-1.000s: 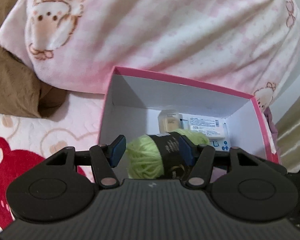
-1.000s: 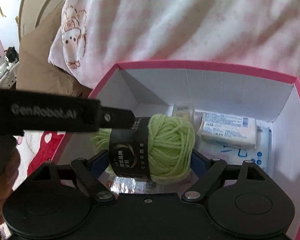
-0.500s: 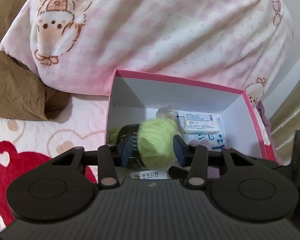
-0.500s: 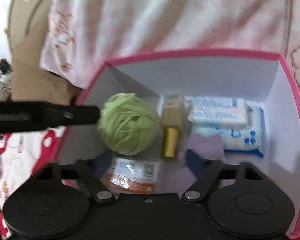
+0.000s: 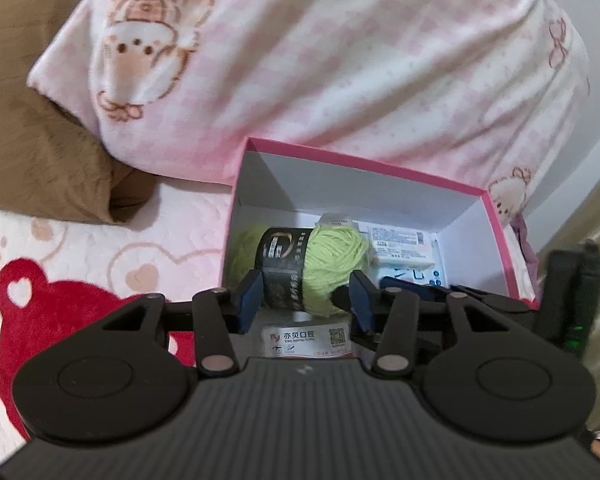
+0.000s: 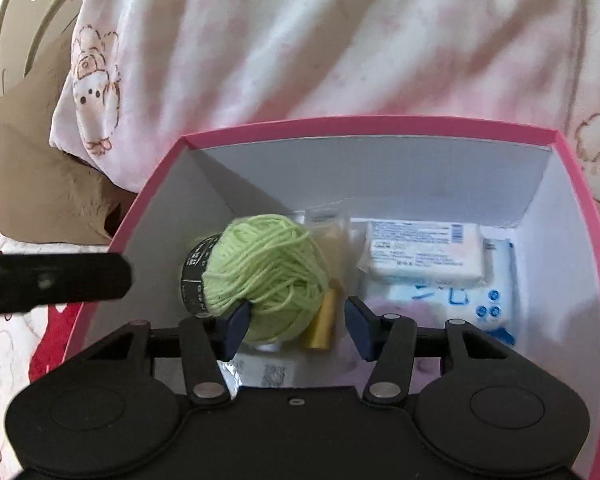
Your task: Organize objects
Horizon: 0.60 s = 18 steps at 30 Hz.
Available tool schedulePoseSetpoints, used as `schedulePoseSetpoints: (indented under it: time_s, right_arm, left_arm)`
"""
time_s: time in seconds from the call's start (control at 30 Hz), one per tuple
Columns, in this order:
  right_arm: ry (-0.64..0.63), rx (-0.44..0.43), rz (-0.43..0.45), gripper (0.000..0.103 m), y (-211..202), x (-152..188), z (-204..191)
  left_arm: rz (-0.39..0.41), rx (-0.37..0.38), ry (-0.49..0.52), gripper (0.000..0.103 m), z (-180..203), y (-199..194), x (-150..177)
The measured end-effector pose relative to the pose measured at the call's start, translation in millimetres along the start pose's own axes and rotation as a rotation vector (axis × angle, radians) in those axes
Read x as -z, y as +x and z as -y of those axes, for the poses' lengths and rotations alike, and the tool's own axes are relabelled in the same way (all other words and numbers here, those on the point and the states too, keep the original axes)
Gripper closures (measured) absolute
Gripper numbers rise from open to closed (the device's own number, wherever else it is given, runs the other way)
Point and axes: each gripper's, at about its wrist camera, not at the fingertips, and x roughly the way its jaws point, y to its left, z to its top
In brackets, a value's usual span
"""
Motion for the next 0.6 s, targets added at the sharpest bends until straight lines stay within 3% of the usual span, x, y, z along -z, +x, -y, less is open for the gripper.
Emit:
schedulePoseSetpoints:
  time_s: [0.07,0.27,0.4,0.6]
  right_arm:
    - [-0.051,-0.021,-0.014,0.045,-3,1,-7]
    - [-0.091,-0.073,0.070,0.043,-65,15,-10]
    - [-0.102,-0.094,0.118,0.039,-115,19,-6]
    - [-0.116,-0.059,0.174,0.032,-185,21,-8]
  left_arm:
    - [0.001,-0.015,-0.023,0.052,-1,-9,1]
    - [0.012,-0.056,0.019,0.042,7,-39,8]
    - [-0.040,-0.049,0.011,0.038,13,-59,14]
    - [-0.032,-0.080,0.080,0.028,34,-101,23]
